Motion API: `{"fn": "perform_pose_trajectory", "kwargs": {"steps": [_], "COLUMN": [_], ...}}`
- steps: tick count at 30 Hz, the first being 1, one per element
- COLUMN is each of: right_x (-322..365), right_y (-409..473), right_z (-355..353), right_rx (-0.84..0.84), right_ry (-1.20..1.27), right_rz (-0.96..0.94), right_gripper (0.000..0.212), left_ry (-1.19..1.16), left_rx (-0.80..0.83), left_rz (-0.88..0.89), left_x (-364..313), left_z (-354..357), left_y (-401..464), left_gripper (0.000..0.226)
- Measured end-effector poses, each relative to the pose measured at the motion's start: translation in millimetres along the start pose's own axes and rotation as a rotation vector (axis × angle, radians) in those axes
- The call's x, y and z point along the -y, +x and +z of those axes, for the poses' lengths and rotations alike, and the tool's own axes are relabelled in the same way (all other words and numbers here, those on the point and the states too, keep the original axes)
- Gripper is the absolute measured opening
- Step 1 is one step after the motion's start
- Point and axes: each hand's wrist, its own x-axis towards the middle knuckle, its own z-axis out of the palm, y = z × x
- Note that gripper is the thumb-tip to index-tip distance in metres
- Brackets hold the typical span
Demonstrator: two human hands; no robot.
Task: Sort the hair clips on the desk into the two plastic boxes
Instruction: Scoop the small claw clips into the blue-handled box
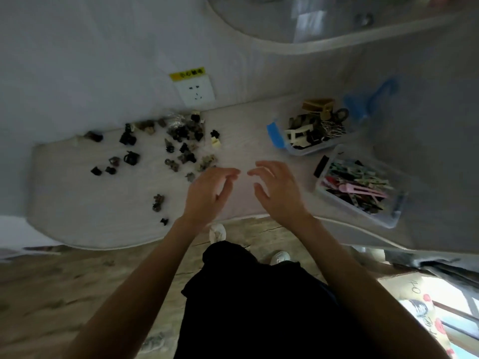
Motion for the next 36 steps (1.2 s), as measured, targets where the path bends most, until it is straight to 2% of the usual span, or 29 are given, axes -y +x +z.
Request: {"fn": "perform_pose_trajectory", "kwargs": {"steps": [3,6,8,12,15,18,21,25,29,31,34,36], "right_x": [27.4,44.0,51.1,56.6,56.3,55.7,48.1,38.2,35.4,34.9,36.4,40.6], "right_y": [40.9,86.9,117.0,162.1,181.1,185.8,176.8,164.6,158.5,158.7,165.6,172.0], "right_z": [36.9,70.5,92.2,122.4,136.9,146.1,150.8,147.7,139.7,135.6,133.8,136.5], "right_rx": [0.201,0.302,0.354,0.378,0.360,0.396,0.361,0.260,0.299,0.281,0.266,0.281], "right_ry": [-0.006,-0.011,-0.011,-0.075,-0.271,-0.358,-0.366,-0.372,-0.565,-0.583,-0.432,-0.258], "right_rz": [-0.002,0.016,0.040,0.153,0.228,0.267,0.273,0.282,0.295,0.314,0.317,0.321], "right_gripper": [0.031,0.036,0.037,0.037,0.038,0.051,0.047,0.034,0.053,0.054,0.033,0.024], "left_ry": [0.087,0.093,0.098,0.157,0.219,0.291,0.370,0.392,0.340,0.317,0.304,0.272], "left_rx": [-0.036,0.061,0.118,0.221,0.262,0.431,0.589,0.525,0.396,0.334,0.230,0.089], "left_rz": [-0.218,-0.385,-0.416,-0.340,-0.242,-0.152,-0.099,-0.057,-0.093,-0.118,-0.144,-0.132], "left_x": [54.4,101.8,130.5,167.8,183.1,195.3,201.8,214.5,230.1,238.4,243.8,235.3], "left_z": [-32.6,-55.6,-63.1,-65.1,-68.0,-65.6,-57.0,-61.0,-76.7,-80.9,-84.1,-84.0], "left_y": [-7.7,5.4,23.2,64.8,97.0,117.1,108.1,82.7,56.2,46.2,41.4,41.2], "left_gripper": [0.027,0.030,0.036,0.046,0.050,0.055,0.063,0.066,0.047,0.033,0.027,0.024]}}
